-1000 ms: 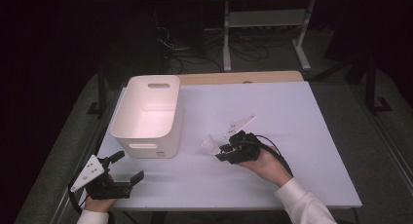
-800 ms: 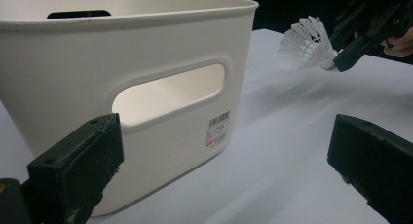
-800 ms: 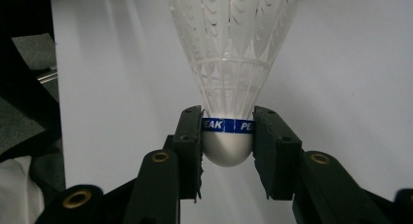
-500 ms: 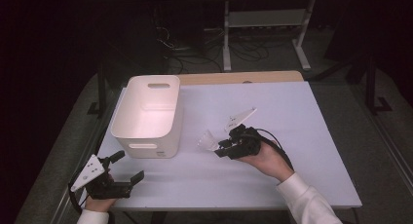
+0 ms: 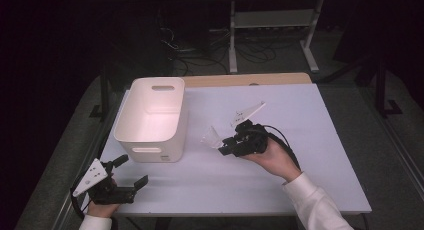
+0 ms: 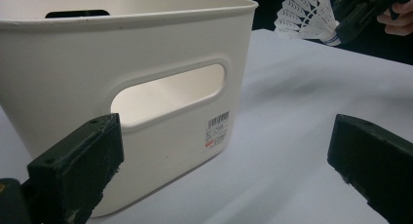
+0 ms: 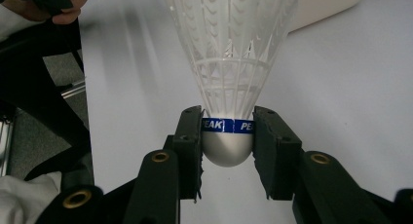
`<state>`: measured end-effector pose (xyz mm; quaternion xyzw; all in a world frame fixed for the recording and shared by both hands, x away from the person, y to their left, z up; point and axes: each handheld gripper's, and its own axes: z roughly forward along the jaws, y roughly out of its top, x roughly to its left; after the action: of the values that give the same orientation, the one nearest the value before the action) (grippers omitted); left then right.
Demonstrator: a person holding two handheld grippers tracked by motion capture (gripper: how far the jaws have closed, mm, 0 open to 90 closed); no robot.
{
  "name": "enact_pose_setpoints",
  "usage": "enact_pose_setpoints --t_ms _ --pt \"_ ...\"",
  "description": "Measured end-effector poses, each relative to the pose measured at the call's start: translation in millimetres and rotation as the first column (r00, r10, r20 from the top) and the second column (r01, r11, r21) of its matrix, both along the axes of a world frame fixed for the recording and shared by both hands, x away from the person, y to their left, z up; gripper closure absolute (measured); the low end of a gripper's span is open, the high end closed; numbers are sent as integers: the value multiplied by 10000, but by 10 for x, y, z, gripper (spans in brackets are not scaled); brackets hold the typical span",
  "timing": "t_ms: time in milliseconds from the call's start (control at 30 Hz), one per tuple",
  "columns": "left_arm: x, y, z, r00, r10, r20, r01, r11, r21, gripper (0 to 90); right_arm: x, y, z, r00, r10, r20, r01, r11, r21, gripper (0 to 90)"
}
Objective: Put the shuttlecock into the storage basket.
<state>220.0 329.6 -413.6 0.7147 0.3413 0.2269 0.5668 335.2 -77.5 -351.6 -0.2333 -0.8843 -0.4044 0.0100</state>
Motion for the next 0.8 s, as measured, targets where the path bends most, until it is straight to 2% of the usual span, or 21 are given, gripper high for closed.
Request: enact_pose_setpoints --t_ms 133,167,233,267,367,600,800 --pt "1 2 0 10000 -16 1 16 10000 53 0 22 7 29 9999 1 152 -1 10000 -7 638" --pt "1 3 0 10000 -20 -1 20 10000 58 0 17 14 39 10000 -2 3 2 9999 104 638" --pt "1 1 -1 10000 -13 -6 13 10000 21 0 23 20 51 10000 -32 6 32 9998 197 638" --pt "2 3 -1 10000 -19 -10 19 10000 57 0 34 21 52 9998 -17 176 15 9999 114 638" --pt "2 2 0 10000 -32 -12 33 10000 78 0 31 32 74 10000 -72 31 71 9997 215 638" --pt "1 1 0 10000 -32 -12 32 10000 84 0 56 87 164 9999 -56 133 52 9994 340 638" --pt "3 3 0 10000 -34 7 33 10000 57 0 91 135 194 9995 -1 317 -5 9998 203 638"
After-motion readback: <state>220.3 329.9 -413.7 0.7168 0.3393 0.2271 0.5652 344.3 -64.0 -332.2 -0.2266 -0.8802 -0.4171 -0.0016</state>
